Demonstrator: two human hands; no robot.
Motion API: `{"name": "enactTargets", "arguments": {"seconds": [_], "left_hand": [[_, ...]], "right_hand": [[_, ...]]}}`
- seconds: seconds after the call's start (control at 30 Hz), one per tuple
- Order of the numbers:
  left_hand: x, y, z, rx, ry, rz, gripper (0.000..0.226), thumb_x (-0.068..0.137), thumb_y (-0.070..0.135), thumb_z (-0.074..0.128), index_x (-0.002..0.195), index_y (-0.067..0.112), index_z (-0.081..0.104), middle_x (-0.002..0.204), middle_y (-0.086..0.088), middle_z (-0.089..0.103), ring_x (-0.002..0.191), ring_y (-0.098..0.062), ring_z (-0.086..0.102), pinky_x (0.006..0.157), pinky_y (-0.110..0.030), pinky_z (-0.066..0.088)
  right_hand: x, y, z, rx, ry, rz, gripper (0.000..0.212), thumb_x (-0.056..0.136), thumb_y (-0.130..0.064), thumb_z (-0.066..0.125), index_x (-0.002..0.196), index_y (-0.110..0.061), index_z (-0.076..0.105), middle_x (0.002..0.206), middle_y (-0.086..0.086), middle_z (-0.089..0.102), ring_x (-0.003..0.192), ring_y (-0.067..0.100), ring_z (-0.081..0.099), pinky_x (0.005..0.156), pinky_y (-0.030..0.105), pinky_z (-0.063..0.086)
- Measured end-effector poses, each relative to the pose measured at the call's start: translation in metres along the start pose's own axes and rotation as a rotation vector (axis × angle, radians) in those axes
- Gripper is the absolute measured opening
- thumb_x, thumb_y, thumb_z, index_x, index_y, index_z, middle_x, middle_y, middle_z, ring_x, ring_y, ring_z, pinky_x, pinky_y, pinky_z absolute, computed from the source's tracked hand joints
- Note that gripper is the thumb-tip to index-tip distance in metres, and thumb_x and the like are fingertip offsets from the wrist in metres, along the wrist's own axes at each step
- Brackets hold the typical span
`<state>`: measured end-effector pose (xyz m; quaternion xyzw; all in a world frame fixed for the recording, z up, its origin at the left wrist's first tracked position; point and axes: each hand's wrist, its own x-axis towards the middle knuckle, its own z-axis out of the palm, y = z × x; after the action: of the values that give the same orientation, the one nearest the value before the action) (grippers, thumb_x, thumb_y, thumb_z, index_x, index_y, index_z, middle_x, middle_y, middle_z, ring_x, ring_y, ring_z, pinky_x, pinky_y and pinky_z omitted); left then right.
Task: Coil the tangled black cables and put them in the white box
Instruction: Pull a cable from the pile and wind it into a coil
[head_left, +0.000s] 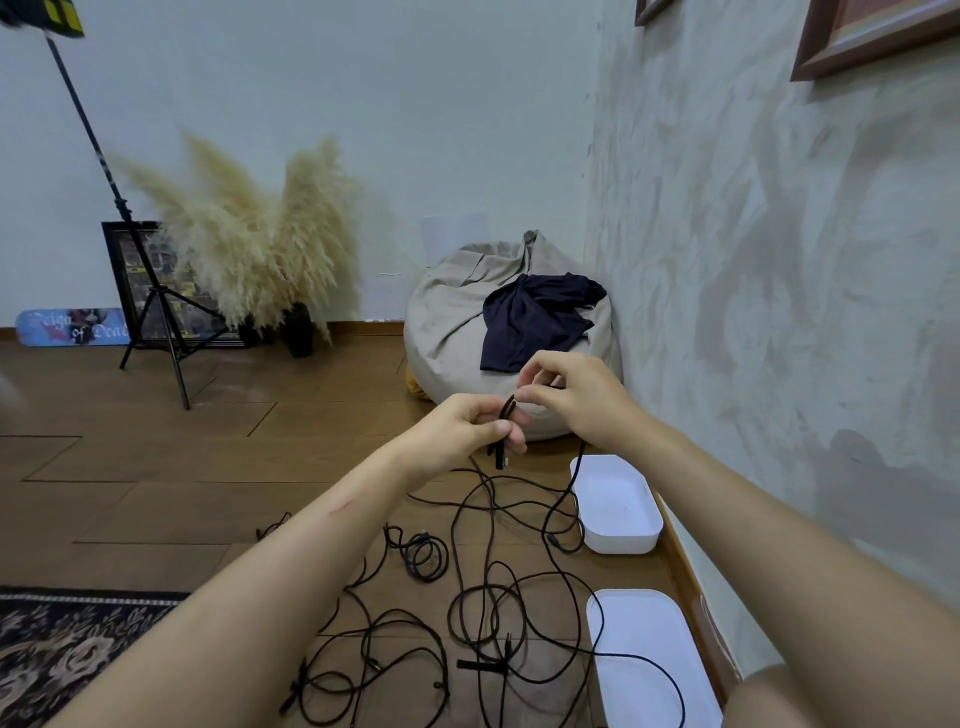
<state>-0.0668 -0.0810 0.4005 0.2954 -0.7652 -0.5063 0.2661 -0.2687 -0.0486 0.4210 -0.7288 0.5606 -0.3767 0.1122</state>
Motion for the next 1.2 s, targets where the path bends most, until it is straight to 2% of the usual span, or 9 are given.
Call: {"name": "enactTargets", "arguments": {"seconds": [0.23,0.37,0.5,0.6,0.73,0.87,1.07,1.13,1.2], "left_hand": [[-0.005,0.015,-0.009,-0.150,-0.069,-0.003,0.028,0.106,0.001,0.046,0.129,0.001,0.063,0.095,-0.002,0.071,0.095,-0.015,0.068,0.095,-0.029,0.056],[-0.006,0.019,-0.010,-0.192,-0.105,-0.001,0.028,0.106,0.002,0.047,0.128,0.002,0.064,0.097,-0.002,0.071,0.096,-0.014,0.067,0.095,-0.030,0.054],[-0.006,0.025,-0.011,-0.332,-0.115,0.008,0.027,0.105,0.001,0.047,0.128,-0.003,0.061,0.098,-0.002,0.073,0.094,-0.012,0.069,0.090,-0.025,0.056],[-0.002,0.028,-0.010,-0.485,-0.034,0.036,0.024,0.104,-0.001,0.046,0.121,0.001,0.063,0.096,-0.003,0.074,0.091,-0.013,0.071,0.084,-0.026,0.059],[0.006,0.020,-0.013,-0.576,0.200,0.092,0.021,0.104,0.000,0.049,0.118,0.003,0.065,0.099,-0.004,0.075,0.096,-0.015,0.070,0.089,-0.027,0.059],[0.007,0.015,-0.016,-0.527,0.376,0.116,0.020,0.104,0.002,0.051,0.119,0.003,0.064,0.100,0.000,0.078,0.097,-0.008,0.074,0.079,-0.021,0.058],[0.010,0.001,-0.019,-0.159,0.510,0.141,0.018,0.104,0.003,0.053,0.111,0.008,0.068,0.100,-0.003,0.078,0.097,-0.008,0.074,0.091,-0.026,0.058],[0.007,-0.005,-0.023,-0.036,0.484,0.131,0.018,0.104,0.002,0.053,0.113,0.005,0.068,0.100,-0.003,0.077,0.093,-0.005,0.073,0.088,-0.023,0.056],[0.005,-0.008,-0.023,0.066,0.365,0.108,0.019,0.104,0.003,0.053,0.115,0.003,0.069,0.102,-0.005,0.076,0.093,-0.003,0.072,0.088,-0.021,0.055]], "right_hand": [[0.003,0.004,-0.006,0.252,-0.049,0.021,0.010,0.098,-0.020,0.065,0.098,-0.026,0.073,0.084,-0.003,0.069,0.066,0.003,0.051,0.064,0.017,0.044],[0.001,0.002,0.002,0.379,0.038,0.057,0.006,0.096,-0.016,0.069,0.099,-0.016,0.074,0.073,-0.007,0.066,0.062,0.002,0.054,0.058,0.013,0.042],[-0.002,0.002,0.021,0.530,0.045,0.119,0.014,0.100,-0.017,0.063,0.104,-0.012,0.075,0.077,0.002,0.068,0.069,0.013,0.056,0.060,0.020,0.045],[-0.007,0.003,0.039,0.544,-0.041,0.135,0.019,0.105,-0.015,0.056,0.105,-0.018,0.074,0.075,-0.004,0.070,0.065,0.008,0.057,0.061,0.023,0.046],[-0.010,-0.007,0.065,0.328,-0.192,0.106,0.016,0.107,-0.023,0.051,0.105,-0.024,0.068,0.078,-0.001,0.073,0.063,0.012,0.059,0.062,0.031,0.050],[-0.005,-0.022,0.072,0.334,-0.259,0.080,0.021,0.107,-0.021,0.046,0.103,-0.033,0.062,0.071,-0.001,0.069,0.063,0.017,0.058,0.059,0.029,0.047],[-0.002,-0.028,0.050,0.234,-0.310,0.100,0.022,0.103,-0.022,0.055,0.096,-0.010,0.072,0.058,-0.011,0.056,0.054,0.004,0.049,0.060,0.027,0.040],[0.000,-0.029,0.037,0.223,-0.304,0.089,0.020,0.100,-0.025,0.060,0.092,-0.013,0.075,0.072,-0.010,0.071,0.067,0.004,0.063,0.068,0.030,0.049],[0.004,-0.025,0.026,0.202,-0.254,0.063,0.018,0.098,-0.027,0.063,0.094,-0.016,0.077,0.101,0.004,0.077,0.098,0.015,0.069,0.090,0.039,0.052]]}}
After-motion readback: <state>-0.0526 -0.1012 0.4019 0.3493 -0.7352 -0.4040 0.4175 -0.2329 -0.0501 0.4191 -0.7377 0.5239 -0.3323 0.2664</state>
